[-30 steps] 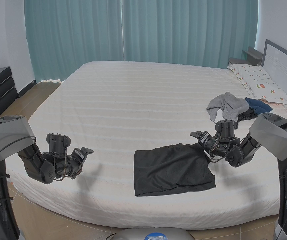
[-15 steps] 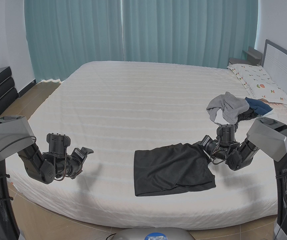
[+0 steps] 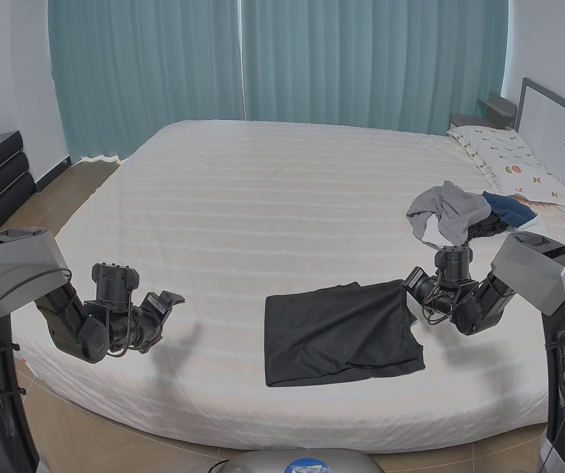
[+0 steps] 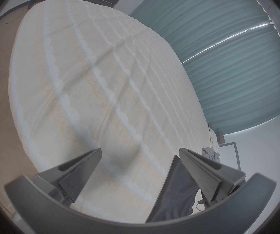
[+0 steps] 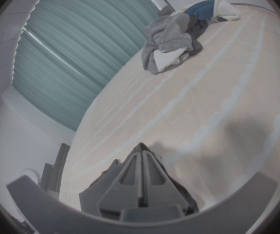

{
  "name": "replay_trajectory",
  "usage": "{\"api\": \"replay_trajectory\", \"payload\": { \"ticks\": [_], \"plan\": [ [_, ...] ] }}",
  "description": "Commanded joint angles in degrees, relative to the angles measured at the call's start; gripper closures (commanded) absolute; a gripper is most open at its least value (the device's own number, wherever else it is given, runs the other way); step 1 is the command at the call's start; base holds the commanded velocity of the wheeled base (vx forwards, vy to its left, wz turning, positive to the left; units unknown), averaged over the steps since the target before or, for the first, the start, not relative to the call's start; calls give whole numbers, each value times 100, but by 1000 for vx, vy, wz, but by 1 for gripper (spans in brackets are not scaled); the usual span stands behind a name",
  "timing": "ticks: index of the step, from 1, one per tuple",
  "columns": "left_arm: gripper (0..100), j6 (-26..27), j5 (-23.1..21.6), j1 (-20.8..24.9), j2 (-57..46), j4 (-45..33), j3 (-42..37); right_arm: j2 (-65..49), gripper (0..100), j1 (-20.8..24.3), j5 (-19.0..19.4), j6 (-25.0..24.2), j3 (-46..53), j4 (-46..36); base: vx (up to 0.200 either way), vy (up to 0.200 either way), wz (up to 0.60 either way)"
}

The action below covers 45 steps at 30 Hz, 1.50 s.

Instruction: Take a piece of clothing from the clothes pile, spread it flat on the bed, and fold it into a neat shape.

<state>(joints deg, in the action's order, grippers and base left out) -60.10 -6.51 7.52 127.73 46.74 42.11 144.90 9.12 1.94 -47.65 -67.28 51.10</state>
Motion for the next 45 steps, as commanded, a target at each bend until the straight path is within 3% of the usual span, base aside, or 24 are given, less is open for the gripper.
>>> {"api": "replay_trajectory", "payload": {
  "ticks": [1,6,7,14,18,23,24,25,27,29,31,45],
  "plan": [
    [0,-2,9,4,6,2,-1,91,100,-59,-27,-7,-48,5,0,0,0],
    [0,-2,53,4,15,2,-1,74,100,-15,-9,-34,31,66,0,0,0],
    [0,-2,80,12,15,2,-1,39,0,2,17,-34,92,172,0,0,0],
    [0,-2,88,30,15,2,8,-770,0,46,334,19,1235,1095,0,0,0],
    [0,-11,97,30,15,2,8,-1262,0,46,878,494,1850,998,-50,0,0],
    [0,-11,159,30,15,2,-1,-1412,0,-33,1133,960,2483,1016,-200,0,0],
    [0,-11,159,30,15,2,-1,-1438,0,-130,1432,1188,2852,1095,-200,0,0],
    [0,-11,159,30,15,2,8,-1438,0,-130,1485,1206,2878,1104,-200,0,0],
    [0,-2,159,39,15,2,-1,-1359,0,-156,2047,1276,3230,1262,-100,0,0],
    [0,-2,159,39,15,2,-1,-1201,0,-191,2285,1302,3300,1534,0,0,0],
    [0,7,159,39,24,2,-1,-1016,0,-191,2293,1311,3274,1930,0,0,0],
    [0,7,168,65,59,2,17,-577,0,-156,2285,1355,2782,2053,0,0,0]
  ]
}}
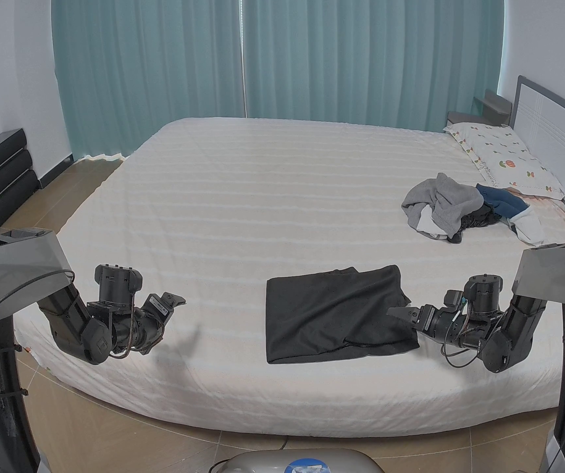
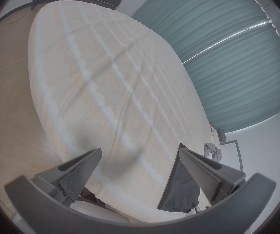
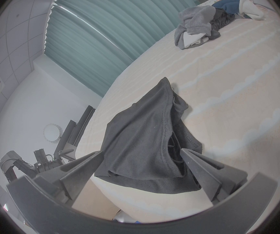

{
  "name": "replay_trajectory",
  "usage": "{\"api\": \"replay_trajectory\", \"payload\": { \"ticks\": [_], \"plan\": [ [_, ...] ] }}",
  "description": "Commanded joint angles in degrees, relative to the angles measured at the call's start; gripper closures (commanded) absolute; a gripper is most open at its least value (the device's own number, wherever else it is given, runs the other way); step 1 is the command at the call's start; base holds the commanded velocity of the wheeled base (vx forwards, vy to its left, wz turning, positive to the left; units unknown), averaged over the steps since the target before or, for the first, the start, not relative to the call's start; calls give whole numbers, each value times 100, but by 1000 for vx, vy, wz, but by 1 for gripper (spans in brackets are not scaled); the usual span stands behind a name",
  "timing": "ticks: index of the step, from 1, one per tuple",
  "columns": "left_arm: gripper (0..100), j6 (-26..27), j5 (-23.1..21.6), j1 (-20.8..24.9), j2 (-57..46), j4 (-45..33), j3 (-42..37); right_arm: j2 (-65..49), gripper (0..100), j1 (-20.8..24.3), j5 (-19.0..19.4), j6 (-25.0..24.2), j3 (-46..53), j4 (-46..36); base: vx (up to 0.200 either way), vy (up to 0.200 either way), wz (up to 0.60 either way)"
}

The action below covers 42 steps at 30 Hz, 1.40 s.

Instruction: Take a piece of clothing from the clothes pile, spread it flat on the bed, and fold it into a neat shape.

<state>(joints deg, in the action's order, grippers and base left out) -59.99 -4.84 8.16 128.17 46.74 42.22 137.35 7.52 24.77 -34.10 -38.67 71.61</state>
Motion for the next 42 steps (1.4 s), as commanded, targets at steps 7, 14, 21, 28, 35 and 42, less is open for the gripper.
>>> {"api": "replay_trajectory", "payload": {
  "ticks": [7,14,21,28,35,42],
  "plan": [
    [0,-4,1,2,15,2,6,345,100,39,-7,210,-141,2,0,0,0],
    [0,-4,1,2,15,2,-3,204,100,-93,-104,439,114,11,0,0,0],
    [0,-4,1,2,15,2,-3,20,100,-251,-51,615,457,169,0,0,0],
    [0,-4,1,11,6,2,-3,-33,100,-427,45,659,632,231,0,0,0],
    [0,-4,1,2,6,2,-3,90,100,-559,54,922,720,266,0,0,0],
    [0,-4,-8,2,15,2,-3,108,100,-559,98,931,738,266,0,0,0]
  ]
}}
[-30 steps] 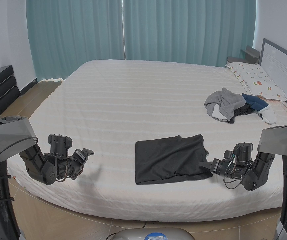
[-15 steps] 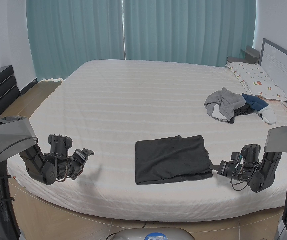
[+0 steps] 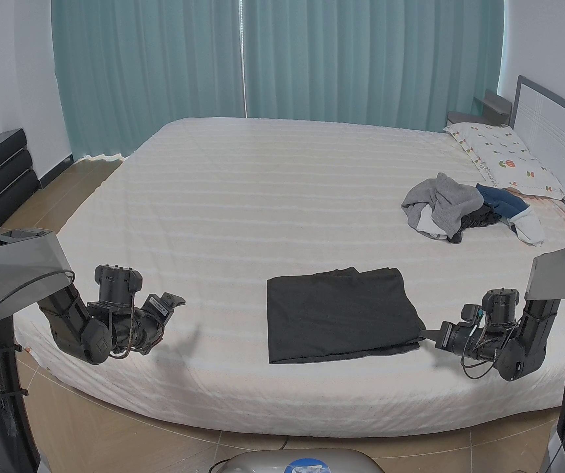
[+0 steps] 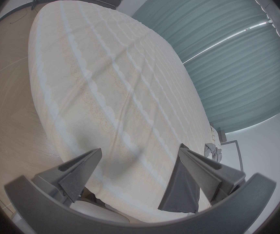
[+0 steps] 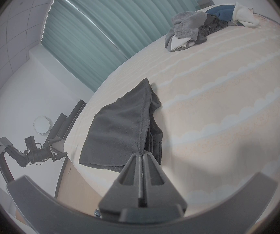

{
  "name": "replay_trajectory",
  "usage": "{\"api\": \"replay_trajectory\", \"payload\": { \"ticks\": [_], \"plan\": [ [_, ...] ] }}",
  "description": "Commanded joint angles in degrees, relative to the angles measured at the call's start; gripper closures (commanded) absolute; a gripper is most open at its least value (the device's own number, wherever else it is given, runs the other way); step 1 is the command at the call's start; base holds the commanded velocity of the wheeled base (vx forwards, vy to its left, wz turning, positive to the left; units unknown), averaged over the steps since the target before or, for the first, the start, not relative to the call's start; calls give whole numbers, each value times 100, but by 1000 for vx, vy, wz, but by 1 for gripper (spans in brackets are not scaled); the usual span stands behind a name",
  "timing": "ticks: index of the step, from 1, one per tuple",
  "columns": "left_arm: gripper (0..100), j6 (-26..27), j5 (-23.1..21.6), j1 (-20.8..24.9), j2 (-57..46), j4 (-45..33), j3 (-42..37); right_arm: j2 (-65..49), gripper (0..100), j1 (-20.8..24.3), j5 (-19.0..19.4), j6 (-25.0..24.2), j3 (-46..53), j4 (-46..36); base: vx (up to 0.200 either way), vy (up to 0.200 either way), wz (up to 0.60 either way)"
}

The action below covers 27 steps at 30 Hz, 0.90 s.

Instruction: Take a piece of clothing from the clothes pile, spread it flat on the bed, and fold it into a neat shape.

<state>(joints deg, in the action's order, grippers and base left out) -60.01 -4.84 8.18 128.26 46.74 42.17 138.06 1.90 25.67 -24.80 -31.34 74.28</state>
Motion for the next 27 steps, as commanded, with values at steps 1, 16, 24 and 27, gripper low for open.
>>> {"api": "replay_trajectory", "payload": {
  "ticks": [1,16,24,27],
  "plan": [
    [0,-2,1,-1,6,2,2,37,100,3,8,1,5,-10,0,0,0],
    [0,-10,-8,-9,-2,2,11,-60,0,197,-309,-1229,-645,386,107,0,0],
    [0,-2,1,-1,6,2,11,582,0,399,-766,-1414,-1480,359,175,0,0],
    [0,-10,1,-9,-2,2,11,643,0,443,-766,-1432,-1559,351,0,0,0]
  ]
}}
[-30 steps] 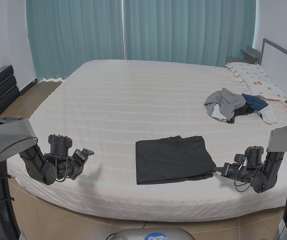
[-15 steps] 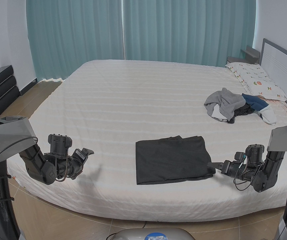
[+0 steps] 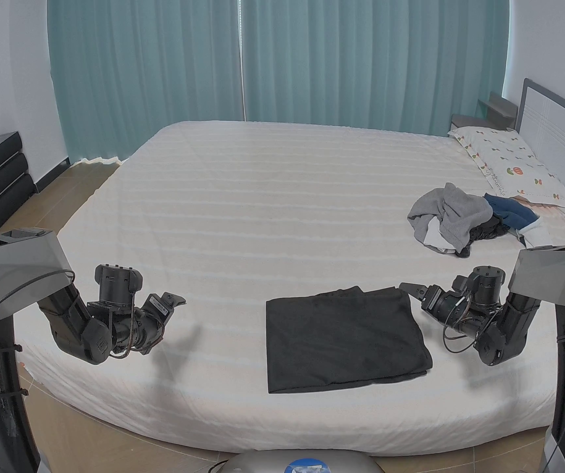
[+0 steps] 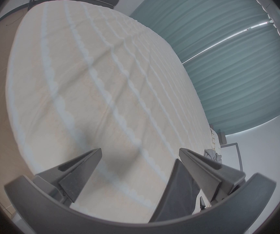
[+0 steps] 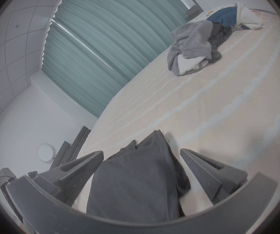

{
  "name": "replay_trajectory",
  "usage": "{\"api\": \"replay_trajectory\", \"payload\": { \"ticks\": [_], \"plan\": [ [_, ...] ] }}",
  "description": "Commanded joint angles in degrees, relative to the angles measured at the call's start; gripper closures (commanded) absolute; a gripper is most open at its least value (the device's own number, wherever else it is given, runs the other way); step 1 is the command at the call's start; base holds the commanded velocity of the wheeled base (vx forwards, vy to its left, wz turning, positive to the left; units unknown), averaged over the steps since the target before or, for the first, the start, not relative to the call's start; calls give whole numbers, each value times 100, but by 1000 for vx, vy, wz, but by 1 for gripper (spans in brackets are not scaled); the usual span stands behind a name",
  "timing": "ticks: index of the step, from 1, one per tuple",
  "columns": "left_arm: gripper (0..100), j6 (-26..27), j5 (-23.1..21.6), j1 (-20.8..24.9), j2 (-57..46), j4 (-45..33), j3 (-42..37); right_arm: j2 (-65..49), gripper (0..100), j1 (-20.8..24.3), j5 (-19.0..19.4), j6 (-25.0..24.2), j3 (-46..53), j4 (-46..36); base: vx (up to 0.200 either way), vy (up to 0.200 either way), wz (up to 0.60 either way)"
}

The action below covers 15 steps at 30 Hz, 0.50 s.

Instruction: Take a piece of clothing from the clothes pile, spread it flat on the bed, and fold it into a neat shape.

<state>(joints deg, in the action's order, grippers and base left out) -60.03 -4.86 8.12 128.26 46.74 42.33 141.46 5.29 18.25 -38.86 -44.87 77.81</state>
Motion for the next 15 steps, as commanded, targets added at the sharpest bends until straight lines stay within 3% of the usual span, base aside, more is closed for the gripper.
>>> {"api": "replay_trajectory", "payload": {
  "ticks": [1,10,15],
  "plan": [
    [0,0,3,-3,-2,2,-5,321,0,130,-23,-42,-206,-12,0,0,0],
    [0,0,3,5,-2,2,-5,347,0,183,-287,-78,-531,-284,0,0,0],
    [0,0,3,5,-2,2,-5,558,0,183,-313,-702,-856,-346,0,0,0]
  ]
}}
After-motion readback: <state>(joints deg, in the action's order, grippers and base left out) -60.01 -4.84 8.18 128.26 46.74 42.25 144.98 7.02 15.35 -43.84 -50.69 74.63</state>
